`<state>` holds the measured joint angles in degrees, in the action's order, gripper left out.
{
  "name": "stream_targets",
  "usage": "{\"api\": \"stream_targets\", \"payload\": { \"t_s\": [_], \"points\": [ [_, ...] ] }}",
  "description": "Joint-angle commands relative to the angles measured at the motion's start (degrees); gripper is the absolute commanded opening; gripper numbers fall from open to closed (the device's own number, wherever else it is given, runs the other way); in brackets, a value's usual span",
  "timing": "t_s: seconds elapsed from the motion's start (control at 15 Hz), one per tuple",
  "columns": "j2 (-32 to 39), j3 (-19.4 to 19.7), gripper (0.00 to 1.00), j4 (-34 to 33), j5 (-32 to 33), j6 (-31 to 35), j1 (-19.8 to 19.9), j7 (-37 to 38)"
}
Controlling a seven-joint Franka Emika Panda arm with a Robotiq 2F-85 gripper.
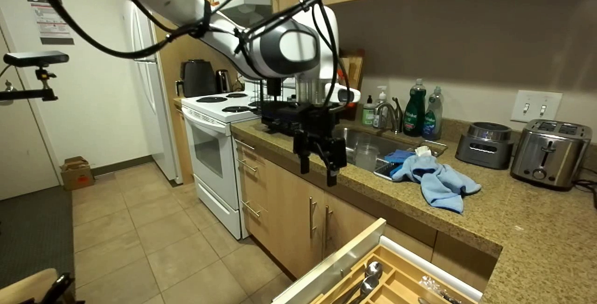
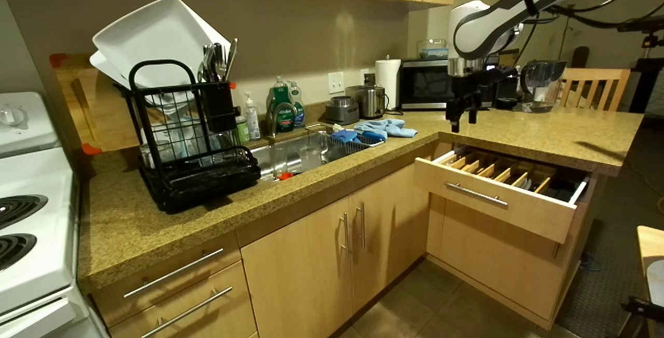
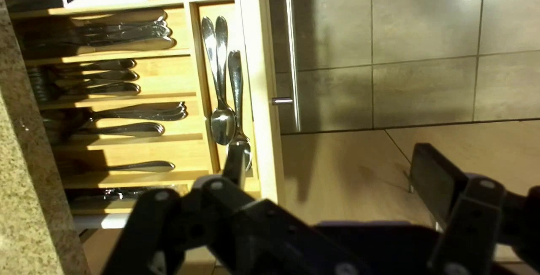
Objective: Pull open the top rightmost drawer fully
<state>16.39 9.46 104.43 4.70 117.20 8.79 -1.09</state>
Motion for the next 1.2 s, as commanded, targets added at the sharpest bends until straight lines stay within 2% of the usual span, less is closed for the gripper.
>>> {"api": "stream_targets", "payload": {
  "t_s": [0.0, 0.67, 0.73, 0.8, 1.13],
  "points": [
    [8.1, 0.4, 1.00, -9.7, -1.3, -5.8, 1.6, 1.8],
    [17.7, 0.9, 1.00, -18.7, 1.6, -5.0, 2.3, 0.1],
    [17.6, 1.7, 1.00, -17.6, 3.9, -3.0, 1.4, 1.0],
    [16.7, 0.7, 1.00, -16.9, 1.7, -3.4, 2.1, 1.0],
    [17.6, 0.9, 1.00, -17.5, 3.2, -3.3, 2.0, 1.0]
  ]
}}
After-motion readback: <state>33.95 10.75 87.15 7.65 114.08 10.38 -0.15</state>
